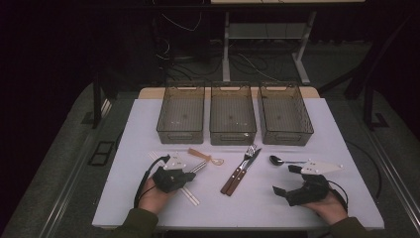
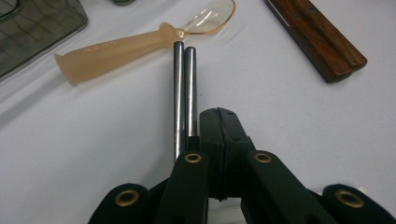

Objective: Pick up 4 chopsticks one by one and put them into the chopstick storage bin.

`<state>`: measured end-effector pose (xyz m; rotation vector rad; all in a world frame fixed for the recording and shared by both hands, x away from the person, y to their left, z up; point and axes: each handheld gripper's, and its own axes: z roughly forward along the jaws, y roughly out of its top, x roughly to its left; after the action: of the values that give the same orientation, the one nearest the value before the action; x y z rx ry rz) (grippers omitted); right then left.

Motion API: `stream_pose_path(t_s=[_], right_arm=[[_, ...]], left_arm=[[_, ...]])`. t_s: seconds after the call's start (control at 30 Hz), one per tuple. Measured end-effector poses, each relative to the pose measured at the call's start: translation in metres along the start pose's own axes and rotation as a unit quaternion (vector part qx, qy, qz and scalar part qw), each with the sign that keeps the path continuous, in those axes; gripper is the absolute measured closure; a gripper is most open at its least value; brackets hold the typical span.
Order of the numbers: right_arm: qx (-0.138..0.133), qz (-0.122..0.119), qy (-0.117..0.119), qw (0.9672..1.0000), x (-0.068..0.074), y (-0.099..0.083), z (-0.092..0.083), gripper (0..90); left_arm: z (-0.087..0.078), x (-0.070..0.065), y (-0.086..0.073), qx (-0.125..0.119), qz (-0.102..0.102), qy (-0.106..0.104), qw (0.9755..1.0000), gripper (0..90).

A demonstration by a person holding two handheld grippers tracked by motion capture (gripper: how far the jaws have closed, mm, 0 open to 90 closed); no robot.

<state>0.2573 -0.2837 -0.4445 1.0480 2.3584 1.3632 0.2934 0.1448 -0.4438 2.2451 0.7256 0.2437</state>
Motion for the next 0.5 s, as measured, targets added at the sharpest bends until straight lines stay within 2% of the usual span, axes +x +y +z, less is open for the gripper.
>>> stream_pose_path(t_s=[0.5], right_arm=[[0.0, -0.001, 0.0, 1.0, 0.0, -0.0001, 0.0004, 1.1]], left_arm=[[-0.0022, 0.0048, -0.0014, 0.003, -0.013, 0.027, 0.9996, 89.5]])
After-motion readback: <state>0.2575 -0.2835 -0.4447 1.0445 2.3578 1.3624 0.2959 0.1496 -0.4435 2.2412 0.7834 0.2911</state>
